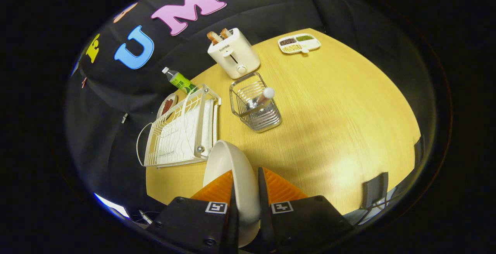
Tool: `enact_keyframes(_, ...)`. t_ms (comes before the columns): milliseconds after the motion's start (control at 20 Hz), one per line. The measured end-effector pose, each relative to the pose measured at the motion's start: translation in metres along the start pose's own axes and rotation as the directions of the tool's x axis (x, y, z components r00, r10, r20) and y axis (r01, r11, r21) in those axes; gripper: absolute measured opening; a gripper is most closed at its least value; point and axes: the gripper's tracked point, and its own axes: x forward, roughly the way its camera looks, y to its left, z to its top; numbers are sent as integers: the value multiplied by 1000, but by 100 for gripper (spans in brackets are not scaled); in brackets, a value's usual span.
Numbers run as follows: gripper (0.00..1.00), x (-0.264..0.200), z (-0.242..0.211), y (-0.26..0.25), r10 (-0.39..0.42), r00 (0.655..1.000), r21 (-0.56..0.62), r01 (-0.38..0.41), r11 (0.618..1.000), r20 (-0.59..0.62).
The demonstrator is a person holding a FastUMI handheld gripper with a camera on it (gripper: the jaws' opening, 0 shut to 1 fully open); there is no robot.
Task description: Take the plate from the dish rack, then take the spoon from the basket and place it into the plate.
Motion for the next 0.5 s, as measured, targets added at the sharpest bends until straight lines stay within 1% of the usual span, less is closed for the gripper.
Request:
enact_keyframes(250,27,30,-19,-18,34,999,53,-33,998,-14)
enact_keyframes(350,27,32,-21,-22,49,999,81,-48,996,-5)
enact_keyframes(500,28,33,-21,-28,48,999,114,-48,992,4)
